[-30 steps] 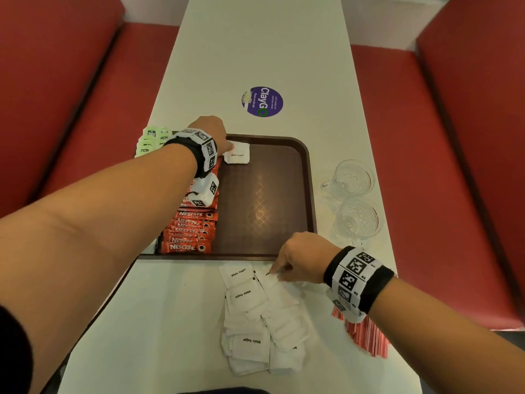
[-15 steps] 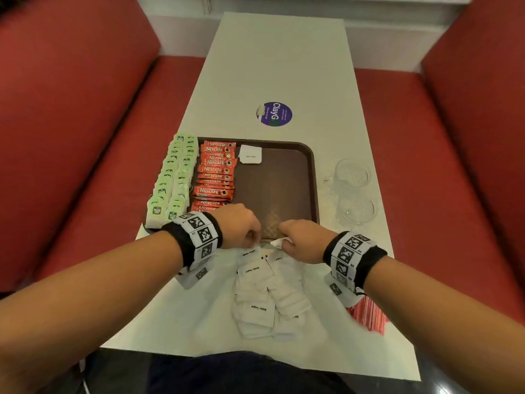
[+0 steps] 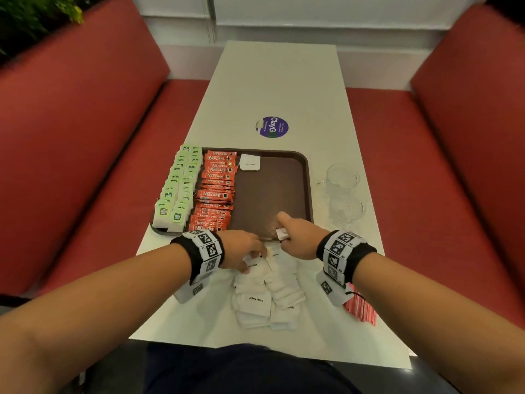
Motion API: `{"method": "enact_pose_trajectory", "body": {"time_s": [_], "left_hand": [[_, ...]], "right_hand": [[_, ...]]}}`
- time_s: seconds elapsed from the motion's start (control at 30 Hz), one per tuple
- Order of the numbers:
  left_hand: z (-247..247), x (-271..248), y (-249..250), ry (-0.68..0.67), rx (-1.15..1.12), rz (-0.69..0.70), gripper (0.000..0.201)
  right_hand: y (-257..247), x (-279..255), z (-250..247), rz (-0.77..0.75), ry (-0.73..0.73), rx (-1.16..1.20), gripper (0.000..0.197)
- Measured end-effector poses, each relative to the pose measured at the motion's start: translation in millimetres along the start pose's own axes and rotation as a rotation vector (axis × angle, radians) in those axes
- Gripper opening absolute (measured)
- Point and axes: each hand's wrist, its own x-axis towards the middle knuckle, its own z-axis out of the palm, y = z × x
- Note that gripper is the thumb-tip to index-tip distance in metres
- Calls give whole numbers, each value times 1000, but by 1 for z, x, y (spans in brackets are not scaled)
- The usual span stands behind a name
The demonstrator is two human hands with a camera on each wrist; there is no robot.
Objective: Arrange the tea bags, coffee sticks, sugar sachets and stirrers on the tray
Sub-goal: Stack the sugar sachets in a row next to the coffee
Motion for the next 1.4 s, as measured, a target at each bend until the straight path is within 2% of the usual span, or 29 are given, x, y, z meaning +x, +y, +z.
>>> {"method": "enact_pose_trajectory", "body": {"time_s": [0.17,0.33,0.4,0.5,0.67,0.77,0.9,1.03,1.17,1.3,1.4], "left_hand": [[4,5,1,-59,34,-8,44],[-1,3,2,-32,146,-5,36],[-6,-1,-2,64,85,-13,28],[-24,-10,-10,248,-70,-34,13],[-47,-22,-12,507,-186,-26,12],[-48,-22,-16,617,-222,-37,13],[-48,-14,-31,593,-288,-75,14],[-52,-4,-45,557,-238,-78,17],[-67,9,-56,575,-286,-73,13],[-94,30,-86,661,-295,-173,18],[-115,52,-115,629,-228,-301,25]], "right_hand": [[0,-6,-3,-10,-3,-64,22],[3,-7,2,-42,-10,-83,17],[4,-6,4,-73,-6,-111,14],[3,-3,4,-101,40,-132,28],[-2,8,-3,-137,198,-26,36],[-8,16,-9,-173,276,21,28],[-10,28,-18,-203,315,-5,14],[-9,41,-23,-185,335,38,15],[-9,51,-25,-160,349,79,10],[-3,58,-28,-44,284,133,24],[1,60,-27,-27,201,132,19]]}}
